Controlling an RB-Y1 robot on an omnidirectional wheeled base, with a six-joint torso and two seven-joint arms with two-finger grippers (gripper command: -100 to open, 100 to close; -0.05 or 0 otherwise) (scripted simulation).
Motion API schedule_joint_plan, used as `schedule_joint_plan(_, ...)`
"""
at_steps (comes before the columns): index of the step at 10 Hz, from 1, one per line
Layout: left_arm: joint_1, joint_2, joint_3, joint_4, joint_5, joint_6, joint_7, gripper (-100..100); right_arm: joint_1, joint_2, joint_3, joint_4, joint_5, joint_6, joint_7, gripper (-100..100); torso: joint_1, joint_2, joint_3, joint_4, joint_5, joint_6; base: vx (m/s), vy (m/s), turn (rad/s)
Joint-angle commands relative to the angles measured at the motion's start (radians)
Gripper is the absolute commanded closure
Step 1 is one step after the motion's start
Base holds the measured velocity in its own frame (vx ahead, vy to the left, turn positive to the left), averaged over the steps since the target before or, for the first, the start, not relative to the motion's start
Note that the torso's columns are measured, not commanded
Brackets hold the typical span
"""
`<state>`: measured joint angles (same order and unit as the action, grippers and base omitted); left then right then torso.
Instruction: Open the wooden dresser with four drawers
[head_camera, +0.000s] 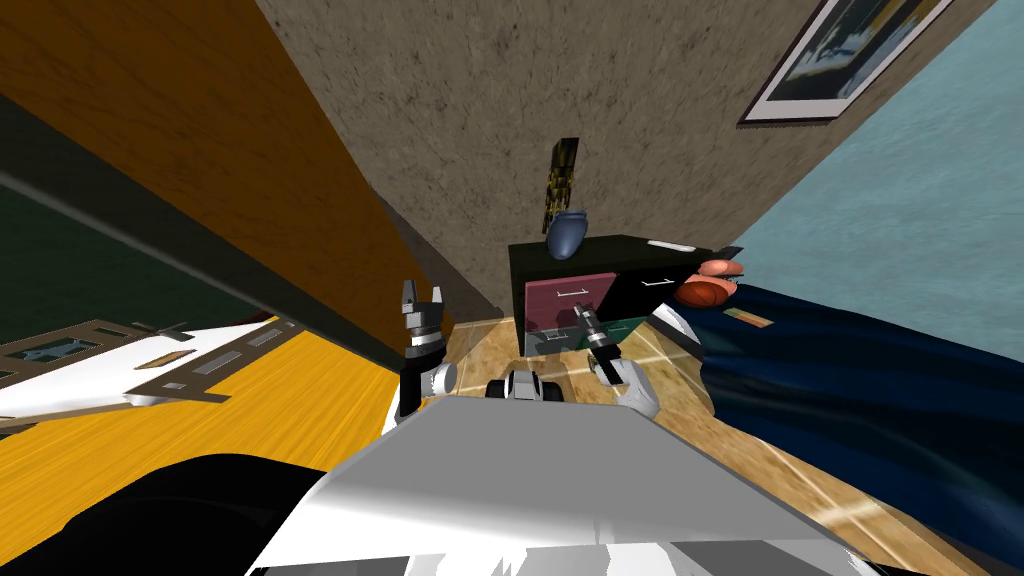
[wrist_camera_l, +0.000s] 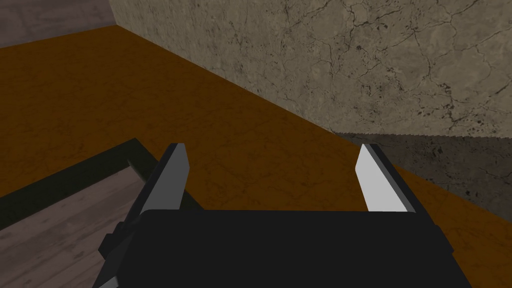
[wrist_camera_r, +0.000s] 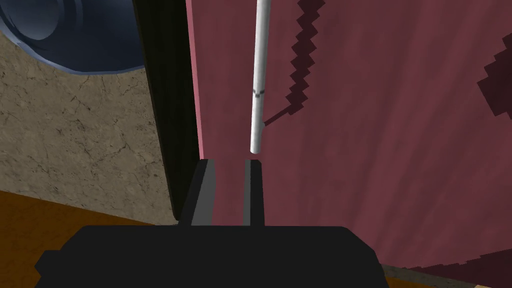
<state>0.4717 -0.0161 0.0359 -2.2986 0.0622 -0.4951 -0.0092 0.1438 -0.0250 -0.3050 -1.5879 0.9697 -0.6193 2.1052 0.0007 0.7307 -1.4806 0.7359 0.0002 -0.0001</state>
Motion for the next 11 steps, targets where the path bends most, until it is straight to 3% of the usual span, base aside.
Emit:
schedule_joint_plan(1, 0.0, 0.0, 0.0, 0.0, 0.0, 0.0, 0.0, 0, 0.0, -0.056, 0.002, -0.002, 0.002, 0.005, -0.002, -100, 0.0, 0.002, 0.001, 0.0, 0.0, 0.0, 0.016, 0.011, 0.005)
schedule_joint_plan(4, 0.0, 0.0, 0.0, 0.0, 0.0, 0.0, 0.0, 0, -0.004, -0.115, 0.004, -0.005, 0.007, 0.018, -0.011, -100, 0.0, 0.008, 0.005, 0.002, 0.0, 0.0, 0.02, 0.02, 0.01)
schedule_joint_plan(5, 0.0, 0.0, 0.0, 0.0, 0.0, 0.0, 0.0, 0, -0.013, -0.098, 0.009, -0.009, 0.017, 0.047, -0.031, -100, 0.0, 0.008, 0.005, 0.002, 0.0, 0.0, 0.028, 0.078, 0.058)
schedule_joint_plan(7, 0.0, 0.0, 0.0, 0.0, 0.0, 0.0, 0.0, 0, -0.023, -0.107, 0.014, -0.013, 0.026, 0.077, -0.053, -100, 0.003, 0.006, 0.004, 0.002, 0.001, 0.0, 0.064, 0.113, 0.04)
schedule_joint_plan(11, 0.0, 0.0, 0.0, 0.0, 0.0, 0.0, 0.0, 0, -0.032, -0.034, 0.02, -0.015, 0.035, 0.108, -0.076, -100, -0.004, 0.01, 0.006, 0.003, -0.001, 0.0, 0.041, 0.064, 0.021)
